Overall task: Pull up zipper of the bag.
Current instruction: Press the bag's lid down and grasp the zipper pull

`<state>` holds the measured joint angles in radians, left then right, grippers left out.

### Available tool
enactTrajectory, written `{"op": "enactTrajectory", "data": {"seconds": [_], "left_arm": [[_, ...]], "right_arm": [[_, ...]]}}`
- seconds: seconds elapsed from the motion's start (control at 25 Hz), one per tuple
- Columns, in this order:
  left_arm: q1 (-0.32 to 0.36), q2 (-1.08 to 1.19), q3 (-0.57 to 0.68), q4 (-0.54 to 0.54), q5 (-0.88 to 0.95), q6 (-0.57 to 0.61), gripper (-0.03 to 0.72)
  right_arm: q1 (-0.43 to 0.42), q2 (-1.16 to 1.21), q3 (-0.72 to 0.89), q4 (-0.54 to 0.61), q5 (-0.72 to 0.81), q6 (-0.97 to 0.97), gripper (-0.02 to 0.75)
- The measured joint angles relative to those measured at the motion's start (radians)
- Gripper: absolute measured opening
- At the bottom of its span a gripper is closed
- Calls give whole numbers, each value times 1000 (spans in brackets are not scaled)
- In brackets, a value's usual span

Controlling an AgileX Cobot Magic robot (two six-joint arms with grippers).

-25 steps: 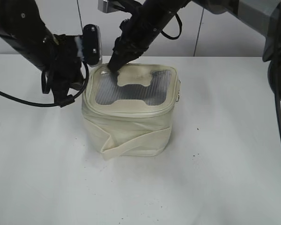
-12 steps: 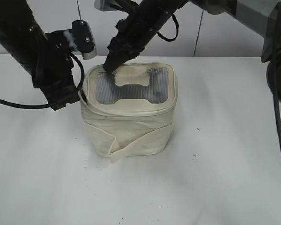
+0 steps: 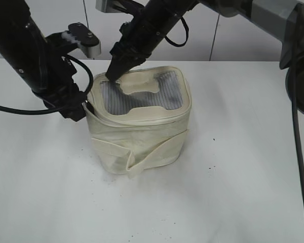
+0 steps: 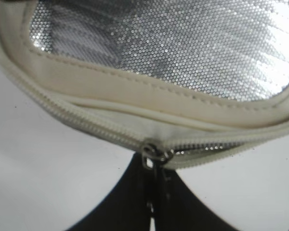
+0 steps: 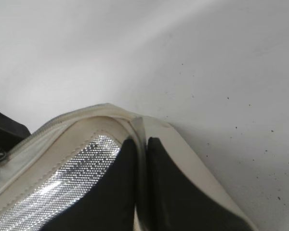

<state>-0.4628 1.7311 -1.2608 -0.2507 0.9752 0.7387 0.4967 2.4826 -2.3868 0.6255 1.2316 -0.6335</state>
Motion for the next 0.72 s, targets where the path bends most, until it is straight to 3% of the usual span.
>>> {"op": "enactTrajectory", "data": {"seconds": [0.4,0.72], "left_arm": [[-10,-5,0,2,17,-300,1],[-11,-94,0,52,-1,-327,3]], "right_arm": [[4,5,-44,-45,0,50,13],[7,5,-93,-47,1,96,13]]}}
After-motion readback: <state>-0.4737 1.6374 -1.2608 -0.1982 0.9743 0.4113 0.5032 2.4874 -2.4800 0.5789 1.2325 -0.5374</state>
